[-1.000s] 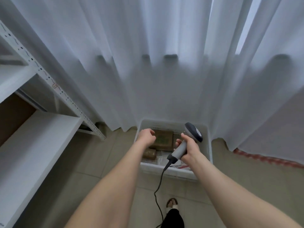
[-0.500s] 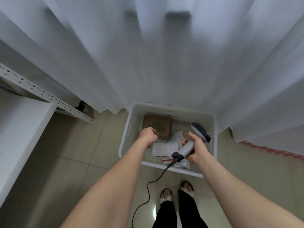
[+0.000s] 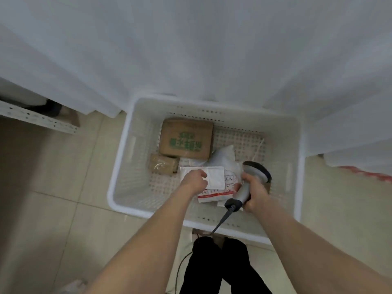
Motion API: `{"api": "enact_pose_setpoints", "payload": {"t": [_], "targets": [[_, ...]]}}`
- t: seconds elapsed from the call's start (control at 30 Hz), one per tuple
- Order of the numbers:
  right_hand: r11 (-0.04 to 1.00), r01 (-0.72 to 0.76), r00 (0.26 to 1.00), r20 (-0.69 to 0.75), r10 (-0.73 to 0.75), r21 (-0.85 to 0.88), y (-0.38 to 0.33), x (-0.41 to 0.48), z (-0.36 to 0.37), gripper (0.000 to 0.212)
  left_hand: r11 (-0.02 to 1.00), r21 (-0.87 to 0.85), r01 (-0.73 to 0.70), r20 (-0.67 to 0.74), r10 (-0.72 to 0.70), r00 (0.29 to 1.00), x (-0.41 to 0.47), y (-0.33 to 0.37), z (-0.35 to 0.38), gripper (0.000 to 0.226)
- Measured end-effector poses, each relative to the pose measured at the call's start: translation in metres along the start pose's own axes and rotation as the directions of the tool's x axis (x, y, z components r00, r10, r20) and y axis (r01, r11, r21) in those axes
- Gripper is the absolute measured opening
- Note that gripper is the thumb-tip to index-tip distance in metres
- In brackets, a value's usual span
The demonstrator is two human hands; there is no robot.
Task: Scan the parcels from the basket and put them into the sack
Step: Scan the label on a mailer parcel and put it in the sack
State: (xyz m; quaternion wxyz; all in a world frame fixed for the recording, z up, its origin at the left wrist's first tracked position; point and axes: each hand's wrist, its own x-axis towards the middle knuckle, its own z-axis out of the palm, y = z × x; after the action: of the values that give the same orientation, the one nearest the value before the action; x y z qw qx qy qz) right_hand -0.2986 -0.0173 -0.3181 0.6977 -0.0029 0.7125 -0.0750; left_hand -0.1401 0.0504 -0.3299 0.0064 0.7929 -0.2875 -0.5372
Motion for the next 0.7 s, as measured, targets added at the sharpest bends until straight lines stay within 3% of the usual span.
{"api": "enact_pose_setpoints", "payload": {"t": [0.13,0.3,0.37,0.47,0.53,0.63,0.7], "targets": [[0.993,-0.042,0.998,0.037,0.046,-0.108,0.006,0.091,0.003,0.018,1.000,-0.008,0.024,0.058,-0.023,0.998,0.075,-0.035,0.054,0.037],[0.954,-0.036,0.993,0.092,0.067,-0.299,0.021,0.179,0.015,0.031,0.996,-0.077,0.055,0.069,-0.049,0.996,0.143,-0.075,0.095,0.038],[0.949,0.024,0.995,0.095,0.006,-0.314,0.026,0.209,0.021,0.039,0.993,-0.104,0.052,0.078,-0.044,0.996,0.164,-0.086,0.104,0.042],[0.933,0.072,0.996,0.068,-0.052,-0.352,0.031,0.241,0.027,0.027,0.985,-0.162,0.057,0.113,-0.039,0.993,0.190,-0.097,0.114,0.049],[0.920,0.064,0.996,0.088,-0.032,-0.386,0.035,0.253,0.028,0.024,0.979,-0.189,0.070,0.168,-0.038,0.985,0.201,-0.098,0.120,0.052],[0.925,0.040,0.987,0.158,0.022,-0.378,0.038,0.259,0.028,0.043,0.973,-0.217,0.080,0.271,-0.019,0.962,0.205,-0.097,0.124,0.060],[0.940,0.009,0.983,0.175,0.054,-0.341,0.039,0.254,0.025,0.044,0.964,-0.250,0.094,0.308,-0.013,0.951,0.197,-0.097,0.122,0.062]]}}
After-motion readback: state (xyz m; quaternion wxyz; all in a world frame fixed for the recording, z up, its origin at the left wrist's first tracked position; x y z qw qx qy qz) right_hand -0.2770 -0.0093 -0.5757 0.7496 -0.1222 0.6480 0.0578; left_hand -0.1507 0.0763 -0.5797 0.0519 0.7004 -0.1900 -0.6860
